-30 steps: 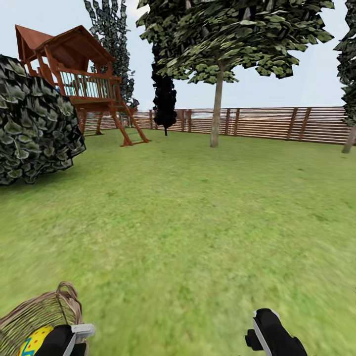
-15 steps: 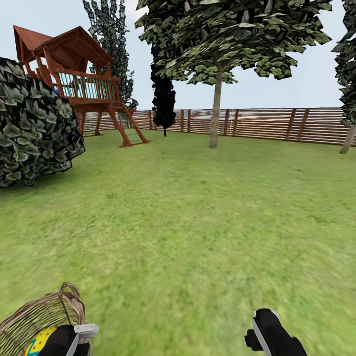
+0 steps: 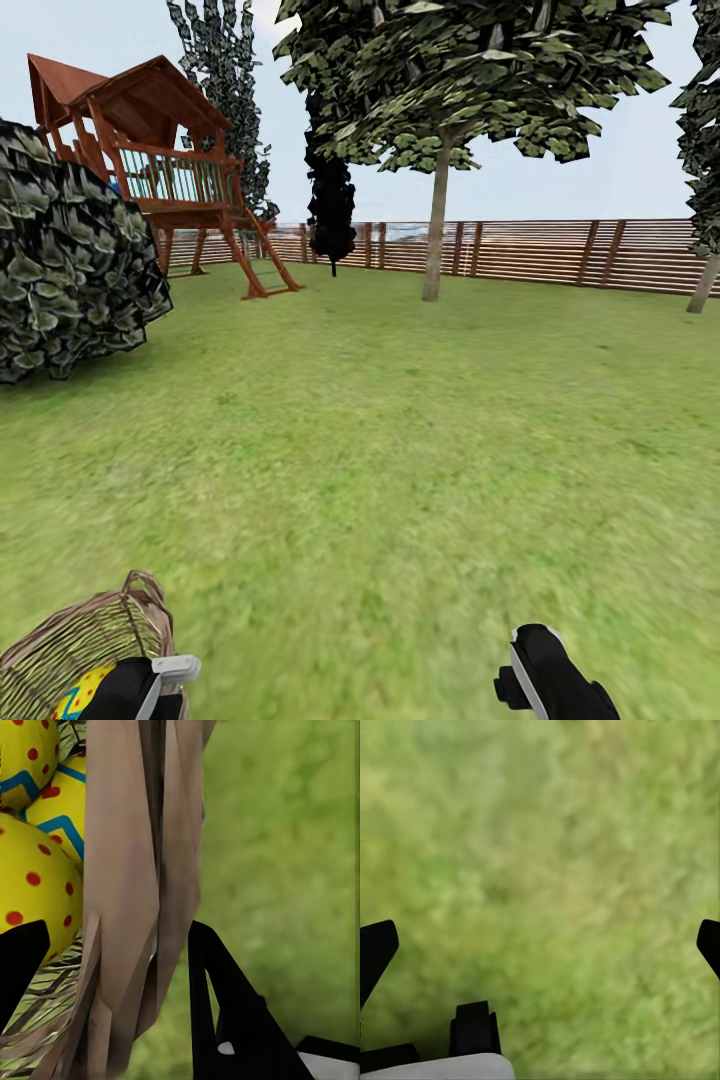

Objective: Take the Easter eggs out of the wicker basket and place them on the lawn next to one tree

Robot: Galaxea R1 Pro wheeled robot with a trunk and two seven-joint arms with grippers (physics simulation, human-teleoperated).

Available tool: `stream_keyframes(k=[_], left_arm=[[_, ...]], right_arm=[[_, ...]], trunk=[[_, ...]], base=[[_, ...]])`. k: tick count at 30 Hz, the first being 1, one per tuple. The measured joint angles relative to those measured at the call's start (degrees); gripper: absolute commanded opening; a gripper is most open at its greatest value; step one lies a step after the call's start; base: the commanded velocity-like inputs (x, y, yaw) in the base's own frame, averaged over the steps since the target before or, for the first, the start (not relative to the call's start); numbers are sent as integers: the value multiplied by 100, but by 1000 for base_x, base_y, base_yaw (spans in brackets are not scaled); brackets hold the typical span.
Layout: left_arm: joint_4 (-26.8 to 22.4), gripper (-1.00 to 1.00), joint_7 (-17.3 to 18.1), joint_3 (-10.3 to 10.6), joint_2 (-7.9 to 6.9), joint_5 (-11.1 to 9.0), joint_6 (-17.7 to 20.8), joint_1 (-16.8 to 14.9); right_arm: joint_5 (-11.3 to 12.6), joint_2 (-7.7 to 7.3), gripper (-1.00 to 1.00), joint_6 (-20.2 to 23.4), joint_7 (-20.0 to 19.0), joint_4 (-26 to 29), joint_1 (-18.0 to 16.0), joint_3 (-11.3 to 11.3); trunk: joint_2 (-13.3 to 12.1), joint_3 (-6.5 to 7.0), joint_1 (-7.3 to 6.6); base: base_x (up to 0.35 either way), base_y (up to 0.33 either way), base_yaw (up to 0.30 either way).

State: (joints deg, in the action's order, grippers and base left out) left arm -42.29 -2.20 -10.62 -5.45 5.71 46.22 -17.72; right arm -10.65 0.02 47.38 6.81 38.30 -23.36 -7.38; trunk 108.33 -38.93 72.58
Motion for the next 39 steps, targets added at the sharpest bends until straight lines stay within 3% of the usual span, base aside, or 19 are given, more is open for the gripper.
stream_keyframes(k=[8,33,39], left_arm=[[0,-100,-4,1,45,20,0,0],[3,-100,-7,10,128,-25,-3,-1],[2,-100,-6,8,155,50,0,-2]], right_arm=[[0,5,100,0,3,4,0,0],[2,7,100,0,0,2,0,-1],[19,53,100,-7,6,-85,1,9]], trunk=[[-321,144,-176],[-1324,592,-725],[-1565,700,-857]], base=[[0,0,-28],[0,0,-281],[0,0,-206]])
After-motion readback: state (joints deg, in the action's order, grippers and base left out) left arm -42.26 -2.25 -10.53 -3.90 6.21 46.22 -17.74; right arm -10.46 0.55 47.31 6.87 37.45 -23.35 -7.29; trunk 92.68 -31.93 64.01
